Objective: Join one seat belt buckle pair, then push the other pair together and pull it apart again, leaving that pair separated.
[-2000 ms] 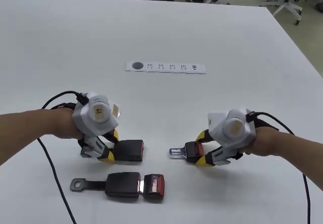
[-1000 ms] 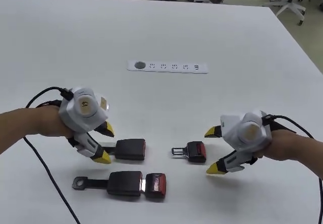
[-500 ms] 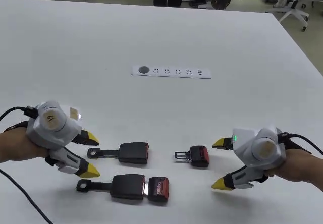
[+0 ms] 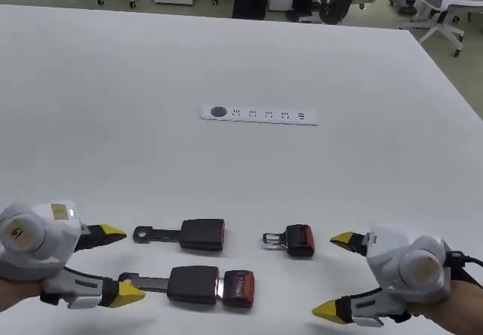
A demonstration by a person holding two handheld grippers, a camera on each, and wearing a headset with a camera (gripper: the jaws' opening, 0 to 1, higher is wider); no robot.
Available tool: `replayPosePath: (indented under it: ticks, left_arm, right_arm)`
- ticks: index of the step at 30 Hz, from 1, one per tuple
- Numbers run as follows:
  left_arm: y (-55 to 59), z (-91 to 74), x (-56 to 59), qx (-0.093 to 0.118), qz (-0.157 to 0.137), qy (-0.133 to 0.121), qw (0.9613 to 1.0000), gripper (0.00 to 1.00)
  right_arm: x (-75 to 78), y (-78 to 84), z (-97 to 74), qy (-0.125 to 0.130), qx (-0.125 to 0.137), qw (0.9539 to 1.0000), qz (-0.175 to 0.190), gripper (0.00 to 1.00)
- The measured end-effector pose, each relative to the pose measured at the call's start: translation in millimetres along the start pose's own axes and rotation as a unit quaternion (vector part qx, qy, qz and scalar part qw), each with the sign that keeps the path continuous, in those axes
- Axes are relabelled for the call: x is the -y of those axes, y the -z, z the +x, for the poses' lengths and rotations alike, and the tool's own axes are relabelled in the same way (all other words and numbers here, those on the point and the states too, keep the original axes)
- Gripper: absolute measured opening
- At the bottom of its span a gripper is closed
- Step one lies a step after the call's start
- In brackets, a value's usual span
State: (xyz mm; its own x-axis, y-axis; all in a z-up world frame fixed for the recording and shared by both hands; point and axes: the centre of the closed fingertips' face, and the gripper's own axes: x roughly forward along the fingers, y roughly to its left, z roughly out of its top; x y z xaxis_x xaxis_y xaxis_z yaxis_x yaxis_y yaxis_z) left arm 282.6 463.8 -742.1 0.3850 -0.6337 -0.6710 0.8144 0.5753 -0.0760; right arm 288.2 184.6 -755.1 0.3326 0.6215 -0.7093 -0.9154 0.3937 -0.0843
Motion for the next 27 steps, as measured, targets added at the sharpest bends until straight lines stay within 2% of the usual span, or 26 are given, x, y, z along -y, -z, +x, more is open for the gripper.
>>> replayPosePath:
  ticks: [4,8,10,12,13,17,20,27]
  left_arm:
    - [0.0,-3.0,9.6,0.019,-0.010,-0.015,0.9997,0.73]
    - [-0.8,-5.8,16.7,0.034,-0.015,-0.026,0.9990,0.76]
    - [-1.3,-7.0,18.5,0.046,-0.031,-0.031,0.9980,0.80]
    - [-0.4,-7.3,21.8,0.051,-0.034,-0.032,0.9976,0.83]
    - [-0.5,-6.8,23.7,0.051,-0.035,-0.033,0.9975,0.83]
    - [-0.5,-6.9,25.5,0.057,-0.042,-0.039,0.9967,0.87]
    - [-2.2,-6.5,27.5,0.063,-0.053,-0.048,0.9954,0.90]
    - [-3.8,-8.9,29.5,0.073,-0.060,-0.057,0.9939,0.94]
  right_arm:
    - [-0.7,2.4,-3.3,0.024,0.018,0.9990,0.031,0.76]
    - [-6.1,-3.1,-9.7,0.044,0.036,0.9966,0.060,0.79]
    - [-12.1,-6.1,-12.9,0.050,0.037,0.9957,0.068,0.81]
    - [-11.3,-1.0,-9.8,0.060,0.040,0.9939,0.083,0.84]
    - [-15.7,-7.9,-14.7,0.066,0.045,0.9929,0.089,0.85]
    - [-23.3,-10.8,-17.1,0.071,0.048,0.9911,0.103,0.88]
    - [-27.3,-15.0,-20.6,0.076,0.057,0.9874,0.127,0.90]
    - [-30.0,-16.9,-21.4,0.080,0.066,0.9854,0.135,0.96]
